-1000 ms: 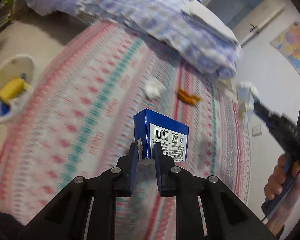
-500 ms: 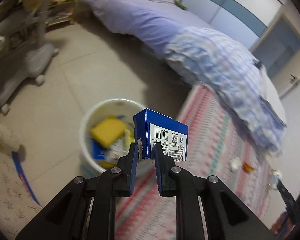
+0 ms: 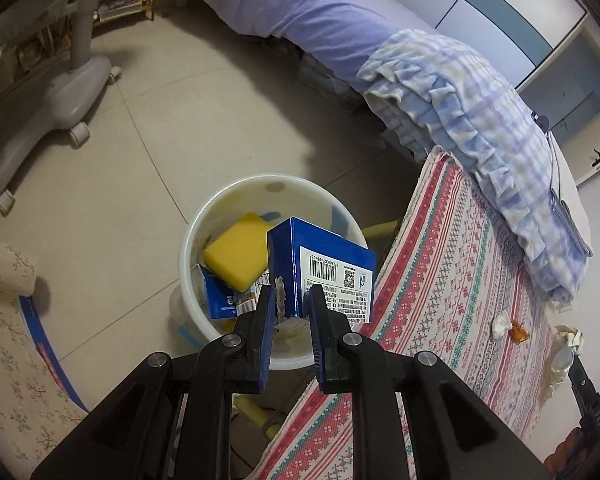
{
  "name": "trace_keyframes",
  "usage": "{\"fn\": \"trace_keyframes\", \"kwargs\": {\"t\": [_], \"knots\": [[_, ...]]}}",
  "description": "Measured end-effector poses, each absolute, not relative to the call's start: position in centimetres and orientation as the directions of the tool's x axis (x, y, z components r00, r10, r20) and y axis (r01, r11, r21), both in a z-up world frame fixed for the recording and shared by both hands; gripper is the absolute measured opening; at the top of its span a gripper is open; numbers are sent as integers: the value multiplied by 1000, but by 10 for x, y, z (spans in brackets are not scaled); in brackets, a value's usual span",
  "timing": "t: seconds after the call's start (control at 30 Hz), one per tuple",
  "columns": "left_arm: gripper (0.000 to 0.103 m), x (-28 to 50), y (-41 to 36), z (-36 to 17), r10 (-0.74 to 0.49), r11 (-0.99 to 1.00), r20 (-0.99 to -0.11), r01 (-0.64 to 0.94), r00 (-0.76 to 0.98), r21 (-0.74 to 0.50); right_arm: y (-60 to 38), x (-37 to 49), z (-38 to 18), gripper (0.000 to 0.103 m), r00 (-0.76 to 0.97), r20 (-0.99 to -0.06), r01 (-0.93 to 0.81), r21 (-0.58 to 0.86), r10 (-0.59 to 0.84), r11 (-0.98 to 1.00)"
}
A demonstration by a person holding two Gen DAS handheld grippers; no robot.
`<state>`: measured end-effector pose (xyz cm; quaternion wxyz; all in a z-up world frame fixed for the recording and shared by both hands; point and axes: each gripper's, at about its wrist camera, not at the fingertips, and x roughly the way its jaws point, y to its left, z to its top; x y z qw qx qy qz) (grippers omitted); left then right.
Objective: Collect trash
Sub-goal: 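Carry the blue box and tissue over the wastebasket and open both tools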
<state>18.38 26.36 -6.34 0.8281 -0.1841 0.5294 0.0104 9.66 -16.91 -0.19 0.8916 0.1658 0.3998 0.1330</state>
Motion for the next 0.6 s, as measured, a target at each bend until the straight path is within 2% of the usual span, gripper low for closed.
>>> {"fn": "trace_keyframes", "kwargs": {"t": [0.27,0.4,0.47,0.6], "knots": [[19,200,268,-78,-173,929,-894,-234,414,-288,-95,119,-12,18,596,-678,-199,394,430,897],[25,214,274,-83,-158,915,-885,-273,439,-298,-66,127,-21,18,575,-696,-224,371,429,901],[25,221,279,-92,-217,890,-887,-290,408,-351,-57,130,-23,18,576,-698,-228,361,425,904],[35,221,286,-87,-295,863,-862,-272,413,-426,-36,138,-27,18,573,-692,-243,369,440,897]]}}
